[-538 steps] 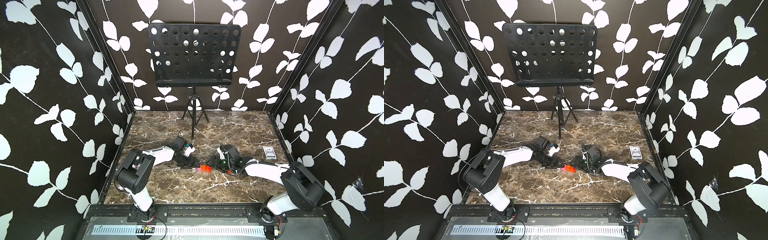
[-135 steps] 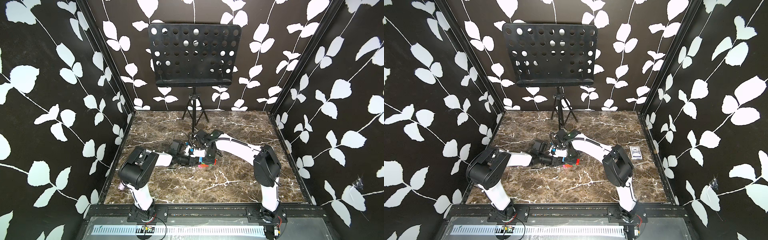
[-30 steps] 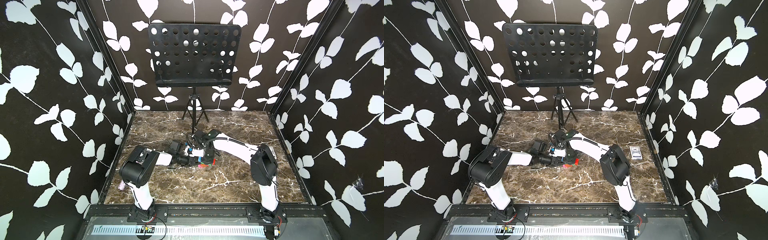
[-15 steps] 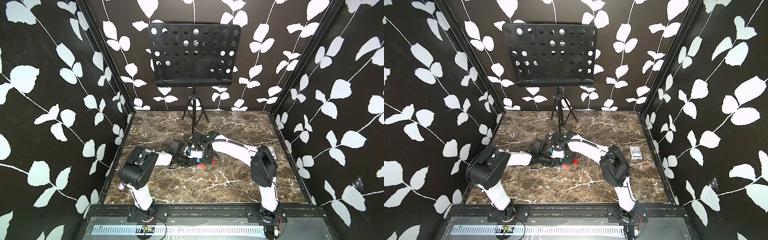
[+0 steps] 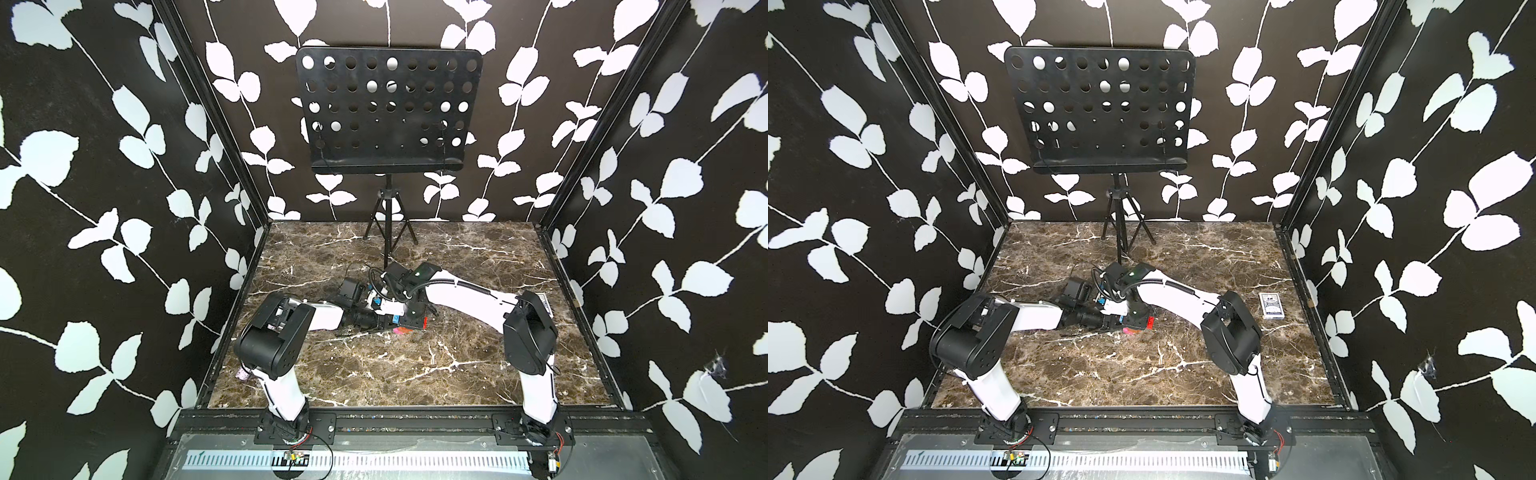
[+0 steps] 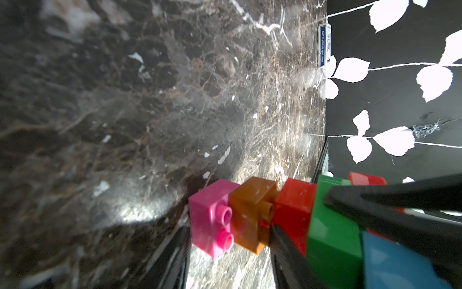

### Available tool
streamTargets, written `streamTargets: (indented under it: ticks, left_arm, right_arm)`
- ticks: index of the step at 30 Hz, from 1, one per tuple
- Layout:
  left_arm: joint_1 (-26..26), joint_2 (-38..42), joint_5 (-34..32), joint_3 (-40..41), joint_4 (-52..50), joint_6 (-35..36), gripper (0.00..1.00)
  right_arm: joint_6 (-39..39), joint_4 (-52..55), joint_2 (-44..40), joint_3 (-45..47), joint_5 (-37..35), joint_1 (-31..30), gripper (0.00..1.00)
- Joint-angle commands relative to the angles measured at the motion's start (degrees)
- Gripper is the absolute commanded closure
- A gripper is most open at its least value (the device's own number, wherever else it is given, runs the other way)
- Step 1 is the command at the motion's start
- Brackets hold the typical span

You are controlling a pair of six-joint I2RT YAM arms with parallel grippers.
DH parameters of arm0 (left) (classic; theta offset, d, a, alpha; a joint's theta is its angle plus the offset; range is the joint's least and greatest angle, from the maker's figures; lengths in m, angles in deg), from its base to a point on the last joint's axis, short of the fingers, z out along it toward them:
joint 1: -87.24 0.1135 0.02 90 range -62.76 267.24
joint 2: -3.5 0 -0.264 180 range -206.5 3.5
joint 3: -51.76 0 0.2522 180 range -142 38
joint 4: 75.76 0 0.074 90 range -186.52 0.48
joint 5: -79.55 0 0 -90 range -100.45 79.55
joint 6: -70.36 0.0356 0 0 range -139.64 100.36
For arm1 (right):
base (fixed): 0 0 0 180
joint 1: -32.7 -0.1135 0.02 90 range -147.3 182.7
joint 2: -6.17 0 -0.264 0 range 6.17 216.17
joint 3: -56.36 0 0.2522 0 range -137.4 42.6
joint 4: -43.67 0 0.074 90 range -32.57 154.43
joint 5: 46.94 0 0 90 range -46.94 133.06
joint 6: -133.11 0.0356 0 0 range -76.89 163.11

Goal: Assemble the letter y with lego
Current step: Assemble the lego brick with the lego brick.

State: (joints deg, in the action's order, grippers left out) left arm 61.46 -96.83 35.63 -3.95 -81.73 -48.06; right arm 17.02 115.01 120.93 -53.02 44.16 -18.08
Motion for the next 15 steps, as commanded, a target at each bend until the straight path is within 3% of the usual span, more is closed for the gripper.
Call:
streamTargets:
  ticks: [1, 15]
  left_arm:
    - [0.59, -0.49, -4.59, 1.47, -2.99, 1.28, 0.49]
    - [0.59, -0.54, -5.20, 2.41, -2.70, 1.32, 0.50]
  right_arm:
    - [0.41, 0.12, 1.13, 2.19, -0.25, 0.62, 0.72]
    - [-0.41, 4.28, 2.75, 2.43, -1.65, 0.86, 0.72]
